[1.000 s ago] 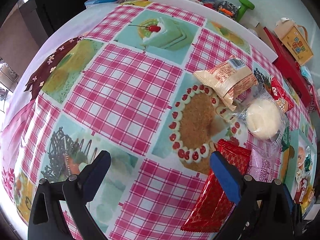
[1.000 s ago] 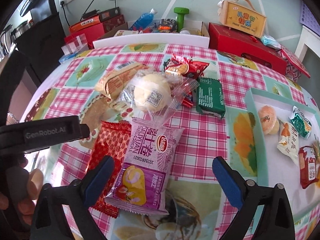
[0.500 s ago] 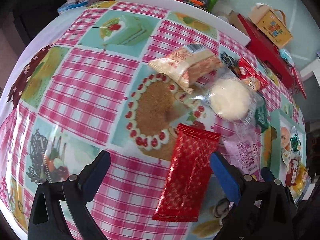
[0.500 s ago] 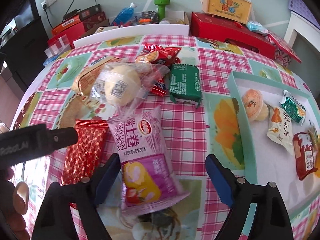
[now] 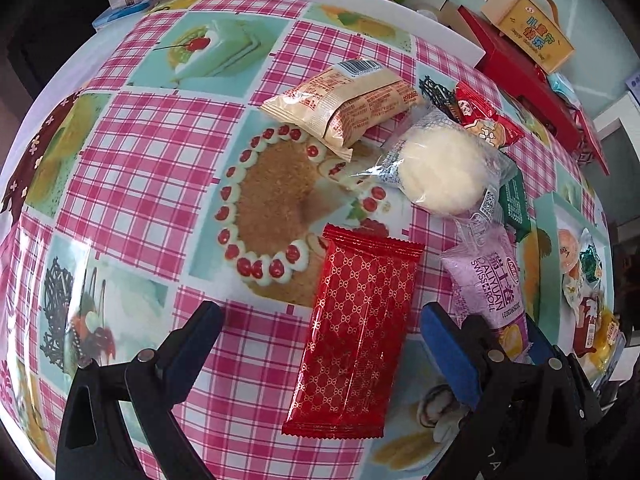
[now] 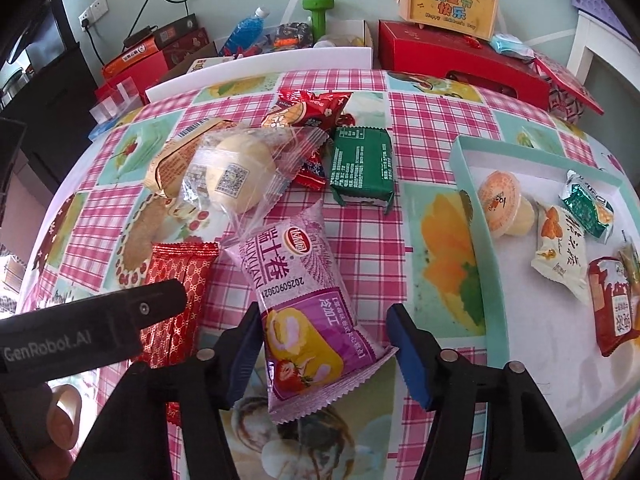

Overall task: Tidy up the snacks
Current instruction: 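Grasp the red bar pack with the left gripper while the right grasps the pink roll bag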

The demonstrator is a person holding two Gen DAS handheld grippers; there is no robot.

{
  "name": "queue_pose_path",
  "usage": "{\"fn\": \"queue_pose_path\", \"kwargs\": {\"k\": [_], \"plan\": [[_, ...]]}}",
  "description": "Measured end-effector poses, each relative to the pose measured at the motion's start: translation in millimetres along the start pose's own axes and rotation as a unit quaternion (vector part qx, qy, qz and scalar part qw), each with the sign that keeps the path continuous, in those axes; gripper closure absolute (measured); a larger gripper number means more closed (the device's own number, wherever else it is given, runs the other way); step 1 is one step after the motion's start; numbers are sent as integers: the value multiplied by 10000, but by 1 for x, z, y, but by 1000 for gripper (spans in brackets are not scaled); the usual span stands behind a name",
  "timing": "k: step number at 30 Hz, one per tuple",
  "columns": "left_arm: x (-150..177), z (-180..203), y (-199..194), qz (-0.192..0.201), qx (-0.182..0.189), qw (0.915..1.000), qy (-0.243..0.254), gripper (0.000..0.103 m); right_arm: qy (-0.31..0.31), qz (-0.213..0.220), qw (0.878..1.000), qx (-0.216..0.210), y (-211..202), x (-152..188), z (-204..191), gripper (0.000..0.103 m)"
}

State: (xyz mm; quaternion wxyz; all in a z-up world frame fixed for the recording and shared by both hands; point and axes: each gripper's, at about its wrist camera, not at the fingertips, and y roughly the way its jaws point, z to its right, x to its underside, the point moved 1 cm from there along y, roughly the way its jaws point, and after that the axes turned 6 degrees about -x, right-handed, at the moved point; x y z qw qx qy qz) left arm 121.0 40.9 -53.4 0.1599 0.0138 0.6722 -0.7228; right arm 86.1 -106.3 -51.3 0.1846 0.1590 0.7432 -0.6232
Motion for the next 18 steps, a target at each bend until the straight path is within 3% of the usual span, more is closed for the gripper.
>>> {"fn": "queue_pose_path", "kwargs": {"k": [9,14,17,18], "plan": [[5,12,-2,-34,29,9997,223,4,275,-79,9995,100,-13,13,20,39],[14,33,4,-31,-273,9977,624,5,533,-140,9983,180,-21,21,36,39],[22,46,7,2,-538,9944,905,11,613,-192,9979,115,-24,27,41,41],[24,50,7,19,-602,9934,976,18,607,-212,9979,111,-25,29,42,41]]}}
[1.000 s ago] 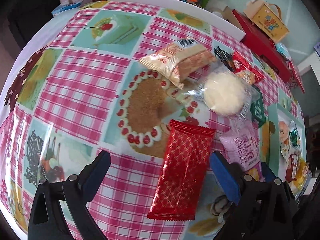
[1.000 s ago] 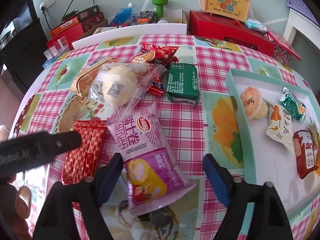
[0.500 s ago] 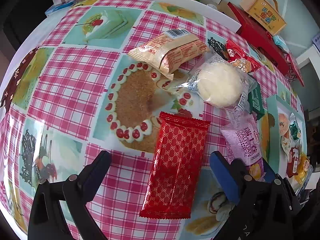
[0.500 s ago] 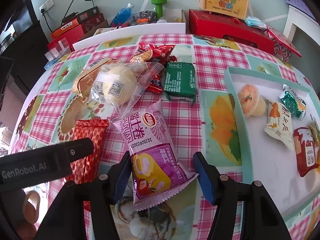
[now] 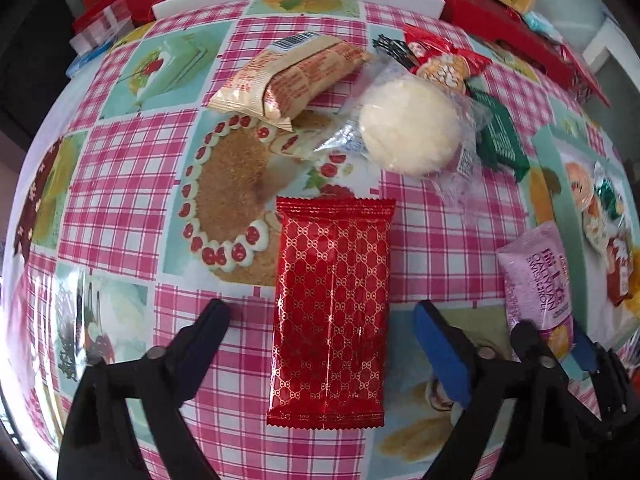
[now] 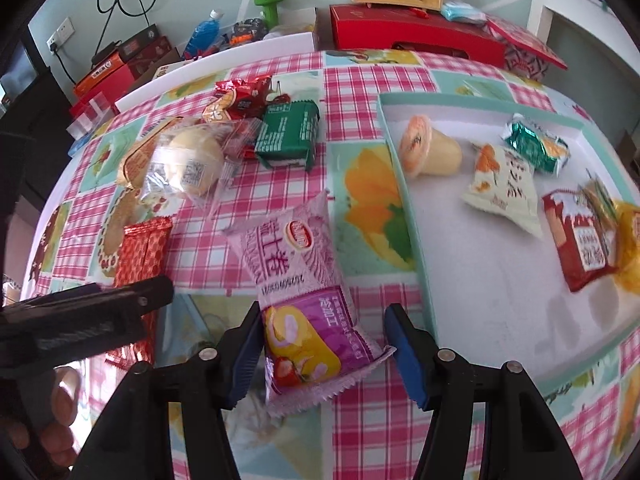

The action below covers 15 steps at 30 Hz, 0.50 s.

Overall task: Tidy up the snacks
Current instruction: 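Grasp the red bar pack with the left gripper while the right grasps the pink roll bag, then lift both held packs and carry them over the white tray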

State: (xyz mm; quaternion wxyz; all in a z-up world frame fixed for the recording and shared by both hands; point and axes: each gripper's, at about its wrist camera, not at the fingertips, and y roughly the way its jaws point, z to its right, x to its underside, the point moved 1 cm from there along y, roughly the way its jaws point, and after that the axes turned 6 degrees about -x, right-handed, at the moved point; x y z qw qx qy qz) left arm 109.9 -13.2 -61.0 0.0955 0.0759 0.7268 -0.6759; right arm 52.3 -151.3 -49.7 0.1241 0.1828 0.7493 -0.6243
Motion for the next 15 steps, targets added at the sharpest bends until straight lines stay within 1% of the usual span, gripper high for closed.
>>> {"fn": "queue_pose_path", "kwargs": {"k": [1,2,4,5,10,14,15], "plan": [[1,5,-2,41,-30,9999,89,27,-22,-16,10000,16,-1,2,0,41],[2,8,-5,72,19,9999,133,30,-46,-38,10000,45,-1,4,-1,41],[4,14,-9,124,114,9997,196,44,-104,-80,9999,110,-1,6,-2,41],[5,17,-10,155,85,9995,247,47,-127,-93,9998,134,1,7,-2,41],[9,27,-13,257,30,9990,355,52,-181,-129,9996,162,4,6,-3,41],[11,27,-14,292,14,9988,396,52,-279,-155,9993,188,7,1,-7,41],[7,26,-12,291,13,9988,404,53,-317,-158,9992,210,7,1,-8,41]]}}
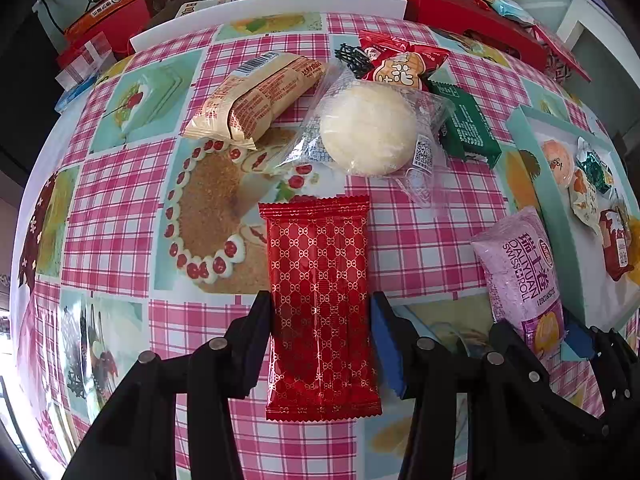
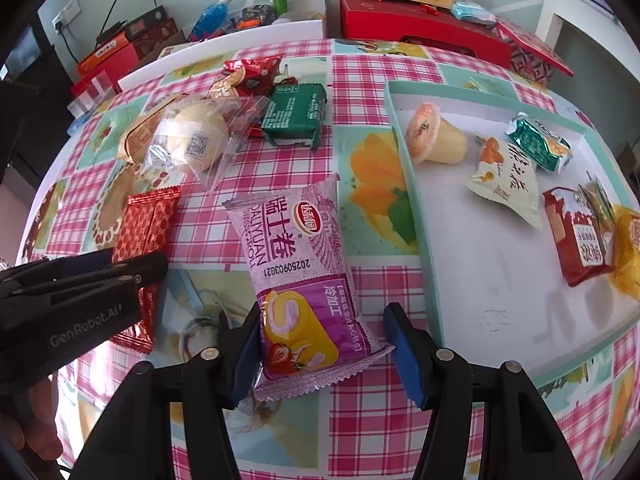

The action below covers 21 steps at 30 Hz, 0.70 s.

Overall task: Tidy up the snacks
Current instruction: 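Lift both held packs and carry them over the white tray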

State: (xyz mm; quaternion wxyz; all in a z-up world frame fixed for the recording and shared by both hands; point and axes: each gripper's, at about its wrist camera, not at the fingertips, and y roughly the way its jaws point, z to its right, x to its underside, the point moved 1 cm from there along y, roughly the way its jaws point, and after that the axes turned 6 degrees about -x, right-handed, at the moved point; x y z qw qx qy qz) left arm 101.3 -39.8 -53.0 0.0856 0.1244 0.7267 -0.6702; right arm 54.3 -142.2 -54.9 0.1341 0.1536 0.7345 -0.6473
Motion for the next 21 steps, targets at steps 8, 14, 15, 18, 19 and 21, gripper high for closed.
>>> {"fn": "queue_pose_path", "kwargs": {"k": [8,14,15,18,19,21], "plan": [[-2,2,2,4,-13,10000,28,52,-206,-32,9998,21,8,-2,-8,39],[-1,-3,2,13,32,10000,20,53,-261,-10,9997,4,7,-2,-11,41],[-2,-6,1,28,62,10000,-31,57,-229,7,9997,-31,7,-3,-10,43],[-3,-15,0,39,158,9997,-194,58,-133,55,9998,-159,4,-2,-6,49],[-4,-18,-1,41,162,9996,-227,58,-97,83,9997,-186,3,-3,-6,53],[-4,-23,-2,55,151,9995,-261,58,-68,110,9997,-198,0,-3,-3,53]]}}
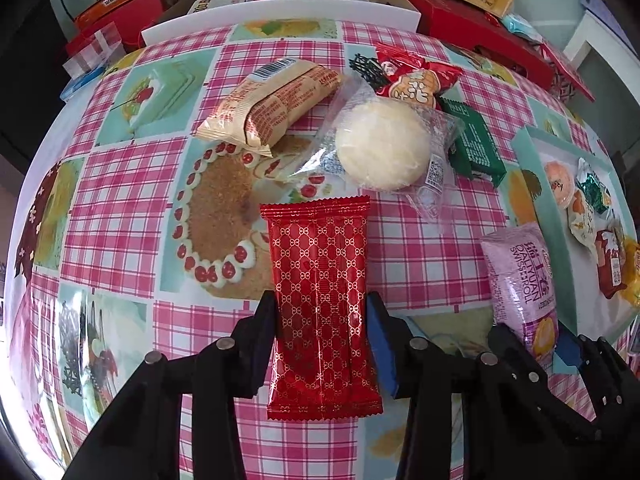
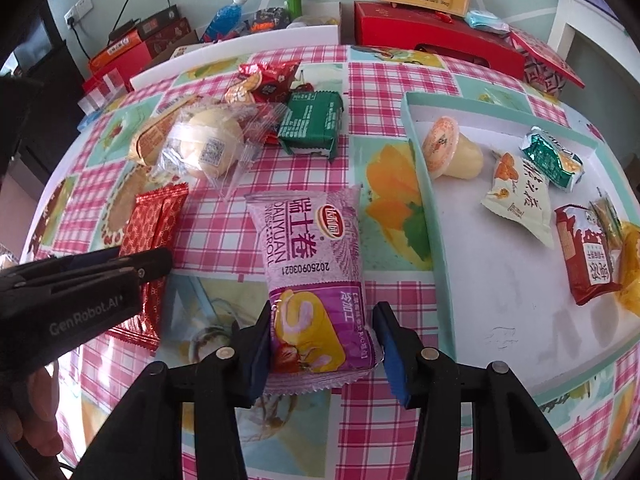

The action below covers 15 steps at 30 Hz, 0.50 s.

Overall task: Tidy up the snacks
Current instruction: 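Lift both held packs and carry them over the white tray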

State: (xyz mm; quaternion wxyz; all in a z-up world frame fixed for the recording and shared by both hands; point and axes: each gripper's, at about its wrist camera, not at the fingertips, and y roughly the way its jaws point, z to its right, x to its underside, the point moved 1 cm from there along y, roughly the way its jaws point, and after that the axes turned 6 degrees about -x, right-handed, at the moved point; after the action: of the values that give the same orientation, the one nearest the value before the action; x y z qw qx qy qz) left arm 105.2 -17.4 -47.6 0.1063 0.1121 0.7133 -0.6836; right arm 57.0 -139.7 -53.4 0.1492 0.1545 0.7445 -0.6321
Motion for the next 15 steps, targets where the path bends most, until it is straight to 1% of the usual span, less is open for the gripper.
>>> {"fn": "queue_pose_path", "kwargs": {"k": [4,7,11,15], "plan": [[-2,-9,-9,123,52,9999,-93,58,87,77,9999,-82,-6,-1,3,53],[-3,-16,-19,235,83,9996,-154,58,141,291,9993,-178,-22,-2,5,53],[-6,-26,-40,535,101,9983,-193,58,170,601,9977,-271,-41,-4,7,53],[-9,-24,-58,843,241,9960,-144,58,177,687,9971,-262,-47,-8,8,53]]}}
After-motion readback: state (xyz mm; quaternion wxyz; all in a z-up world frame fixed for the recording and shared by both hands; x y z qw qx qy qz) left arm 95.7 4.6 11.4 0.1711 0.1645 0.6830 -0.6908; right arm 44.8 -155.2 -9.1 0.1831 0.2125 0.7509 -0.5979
